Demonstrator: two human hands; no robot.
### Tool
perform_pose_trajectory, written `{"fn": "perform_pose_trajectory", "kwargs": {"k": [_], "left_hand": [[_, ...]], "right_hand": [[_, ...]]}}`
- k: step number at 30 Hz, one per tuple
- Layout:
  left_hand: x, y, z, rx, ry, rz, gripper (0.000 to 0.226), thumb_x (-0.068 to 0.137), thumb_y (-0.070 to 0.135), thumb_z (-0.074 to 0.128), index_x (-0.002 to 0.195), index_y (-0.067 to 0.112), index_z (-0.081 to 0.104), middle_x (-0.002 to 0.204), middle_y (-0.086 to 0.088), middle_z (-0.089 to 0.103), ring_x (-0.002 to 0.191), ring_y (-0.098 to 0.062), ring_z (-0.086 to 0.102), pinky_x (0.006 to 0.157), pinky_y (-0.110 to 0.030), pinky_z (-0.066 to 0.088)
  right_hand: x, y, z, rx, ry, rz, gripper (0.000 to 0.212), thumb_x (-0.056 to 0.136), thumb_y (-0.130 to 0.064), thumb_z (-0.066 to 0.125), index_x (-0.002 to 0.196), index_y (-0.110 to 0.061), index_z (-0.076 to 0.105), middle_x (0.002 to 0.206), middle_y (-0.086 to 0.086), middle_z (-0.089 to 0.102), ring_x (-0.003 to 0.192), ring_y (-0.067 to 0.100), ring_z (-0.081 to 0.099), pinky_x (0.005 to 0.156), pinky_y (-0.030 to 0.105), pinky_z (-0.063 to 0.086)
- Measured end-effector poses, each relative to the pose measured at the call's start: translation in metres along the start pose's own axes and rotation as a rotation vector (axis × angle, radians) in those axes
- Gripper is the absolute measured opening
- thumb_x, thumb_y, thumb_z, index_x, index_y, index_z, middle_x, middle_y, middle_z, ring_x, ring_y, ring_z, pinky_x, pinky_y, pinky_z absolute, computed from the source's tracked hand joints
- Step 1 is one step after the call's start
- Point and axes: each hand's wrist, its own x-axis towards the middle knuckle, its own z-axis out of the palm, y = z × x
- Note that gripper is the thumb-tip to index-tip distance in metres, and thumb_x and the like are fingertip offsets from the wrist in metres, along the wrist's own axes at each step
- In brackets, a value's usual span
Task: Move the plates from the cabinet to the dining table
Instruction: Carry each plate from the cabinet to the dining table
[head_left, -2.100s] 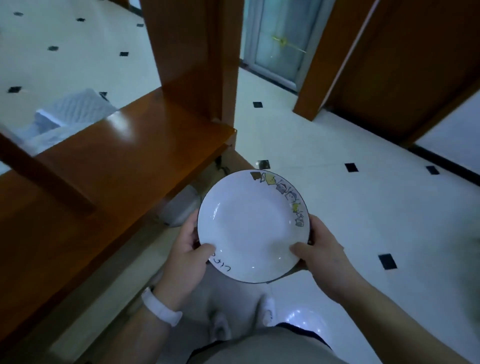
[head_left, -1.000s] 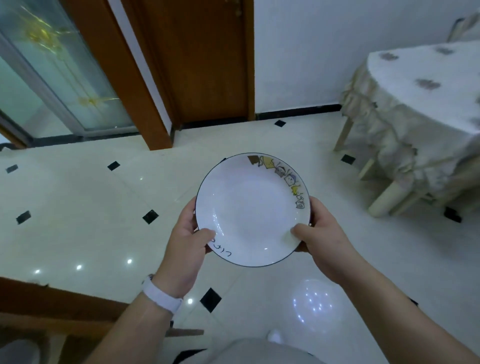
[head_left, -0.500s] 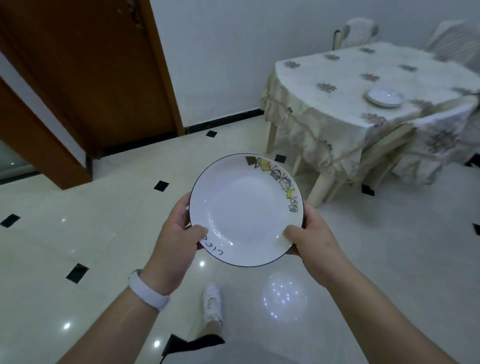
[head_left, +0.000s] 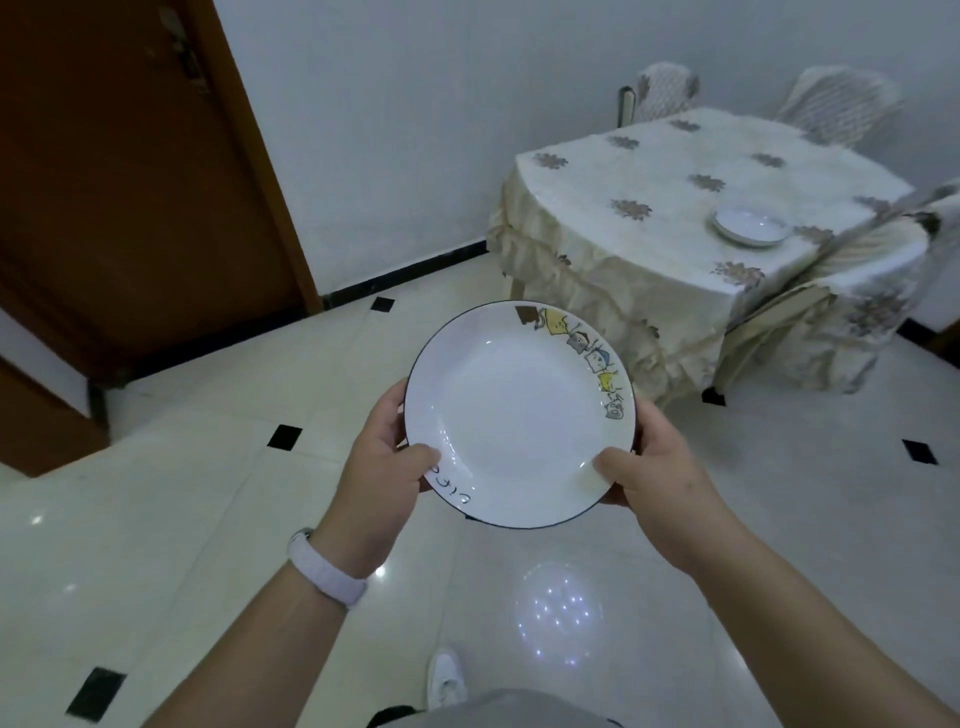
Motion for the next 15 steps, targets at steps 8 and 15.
{"fn": "perform_pose_trajectory", "kwargs": {"k": [8, 15], "left_hand": [[0.07, 0.01, -0.009, 0.0, -0.094, -0.004, 0.071, 0.078, -0.014, 0.045, 0.119, 0.043, 0.059, 0.112, 0.002, 0.068, 0.093, -0.019, 0.064, 0.072, -0.036, 0.055], [0.131, 0.012, 0.011, 0.026, -0.15, -0.033, 0.069, 0.068, -0.001, 0.05, 0.12, 0.045, 0.058, 0.116, 0.001, 0.068, 0.096, -0.021, 0.065, 0.071, -0.035, 0.054]], "right_hand": [[0.043, -0.014, 0.017, 0.035, 0.097, -0.019, 0.058, 0.083, 0.013, 0.045, 0.116, -0.032, 0.059, 0.11, 0.0, 0.072, 0.096, 0.022, 0.07, 0.067, 0.035, 0.06], [0.093, -0.021, 0.003, 0.065, 0.144, -0.003, 0.061, 0.083, 0.015, 0.044, 0.103, -0.04, 0.061, 0.105, -0.004, 0.074, 0.097, 0.024, 0.07, 0.069, 0.039, 0.06]]}}
